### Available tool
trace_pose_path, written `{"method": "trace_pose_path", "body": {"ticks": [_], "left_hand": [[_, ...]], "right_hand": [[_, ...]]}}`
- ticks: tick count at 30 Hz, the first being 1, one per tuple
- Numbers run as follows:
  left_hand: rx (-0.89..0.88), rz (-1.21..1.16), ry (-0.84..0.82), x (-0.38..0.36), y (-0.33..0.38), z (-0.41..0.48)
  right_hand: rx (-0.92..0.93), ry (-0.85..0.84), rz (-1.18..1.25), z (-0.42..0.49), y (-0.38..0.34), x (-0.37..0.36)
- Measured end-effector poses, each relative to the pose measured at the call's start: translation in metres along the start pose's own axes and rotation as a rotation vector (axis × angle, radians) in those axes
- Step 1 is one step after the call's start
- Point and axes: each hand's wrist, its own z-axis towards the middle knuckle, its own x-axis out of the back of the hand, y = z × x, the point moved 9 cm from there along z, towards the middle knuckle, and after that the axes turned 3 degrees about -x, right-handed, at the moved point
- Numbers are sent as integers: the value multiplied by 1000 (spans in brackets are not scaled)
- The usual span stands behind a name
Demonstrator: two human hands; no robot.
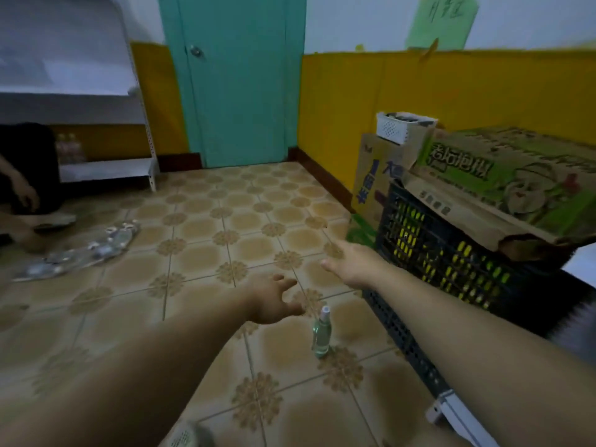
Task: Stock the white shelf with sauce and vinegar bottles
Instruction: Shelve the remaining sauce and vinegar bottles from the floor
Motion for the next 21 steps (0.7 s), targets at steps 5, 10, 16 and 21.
{"method": "trace_pose_path", "body": {"ticks": [5,10,16,21], "left_hand": [[12,-39,-107,-56,-19,60],[16,-71,-215,-122,-36,131],[65,-181,-275,-198,-63,224],[120,-320,-289,-249,-78,300]], "right_hand": [[-62,-101,9,46,41,-67],[-97,-172,9,101,84,-133],[-180,-259,64,170,135,-208],[-262,-290,225,227,170,-268]]}}
